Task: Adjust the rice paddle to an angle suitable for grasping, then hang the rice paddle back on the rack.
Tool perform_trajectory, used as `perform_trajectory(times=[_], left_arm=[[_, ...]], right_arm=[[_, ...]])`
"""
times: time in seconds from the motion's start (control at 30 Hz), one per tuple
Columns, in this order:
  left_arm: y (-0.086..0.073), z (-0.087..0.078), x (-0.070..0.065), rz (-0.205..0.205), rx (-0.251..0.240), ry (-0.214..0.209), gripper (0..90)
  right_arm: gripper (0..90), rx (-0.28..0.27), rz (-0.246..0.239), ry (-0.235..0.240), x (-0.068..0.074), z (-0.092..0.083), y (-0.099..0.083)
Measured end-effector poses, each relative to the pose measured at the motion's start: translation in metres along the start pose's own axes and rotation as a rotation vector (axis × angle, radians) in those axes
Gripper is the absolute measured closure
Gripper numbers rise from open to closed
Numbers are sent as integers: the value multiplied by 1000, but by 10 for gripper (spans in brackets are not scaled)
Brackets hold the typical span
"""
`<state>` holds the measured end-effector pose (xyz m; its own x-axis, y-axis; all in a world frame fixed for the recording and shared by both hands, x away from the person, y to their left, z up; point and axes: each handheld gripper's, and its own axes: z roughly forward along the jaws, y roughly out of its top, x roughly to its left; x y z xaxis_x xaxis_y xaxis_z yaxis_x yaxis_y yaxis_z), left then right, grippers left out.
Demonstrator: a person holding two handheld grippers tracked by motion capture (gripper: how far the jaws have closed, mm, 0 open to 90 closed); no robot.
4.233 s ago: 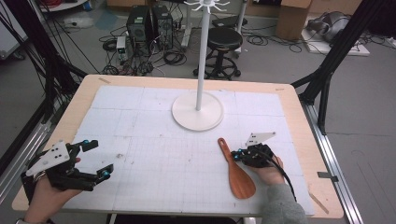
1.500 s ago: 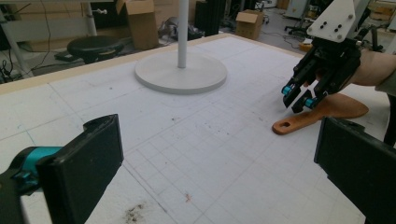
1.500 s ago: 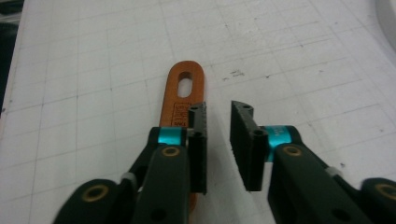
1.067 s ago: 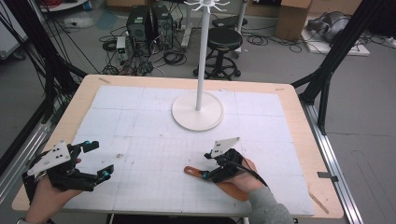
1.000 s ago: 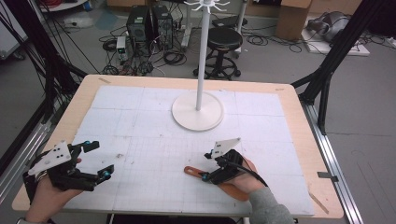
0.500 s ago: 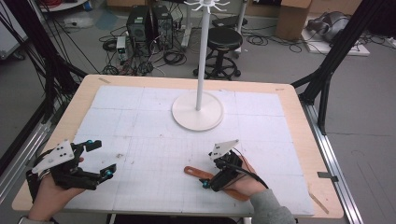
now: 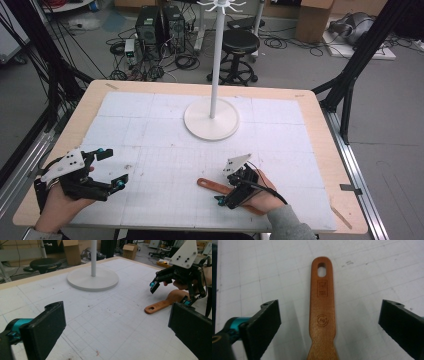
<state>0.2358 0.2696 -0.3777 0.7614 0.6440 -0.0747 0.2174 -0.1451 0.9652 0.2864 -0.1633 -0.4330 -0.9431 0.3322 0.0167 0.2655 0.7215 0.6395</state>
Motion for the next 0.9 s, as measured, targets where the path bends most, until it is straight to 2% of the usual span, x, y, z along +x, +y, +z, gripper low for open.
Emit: perform_trajectory(times=[0.17,0.23,0.3,0.43,0.9], left_arm=[[1,-3,1,-2,-7,6,18],[1,-2,0,-4,-9,7,18],[0,-1,-1,1,-2,0,18],[0,-1,0,-5,-3,2,18],[-1,-4,1,-3,-3,12,18]], right_arm=[[72,26,6,8,0,2,-1],[149,37,6,16,2,3,-3],[154,29,-9,2,3,4,-5],[173,31,-8,-9,4,3,-4],[292,27,23,-23,1,0,-5]])
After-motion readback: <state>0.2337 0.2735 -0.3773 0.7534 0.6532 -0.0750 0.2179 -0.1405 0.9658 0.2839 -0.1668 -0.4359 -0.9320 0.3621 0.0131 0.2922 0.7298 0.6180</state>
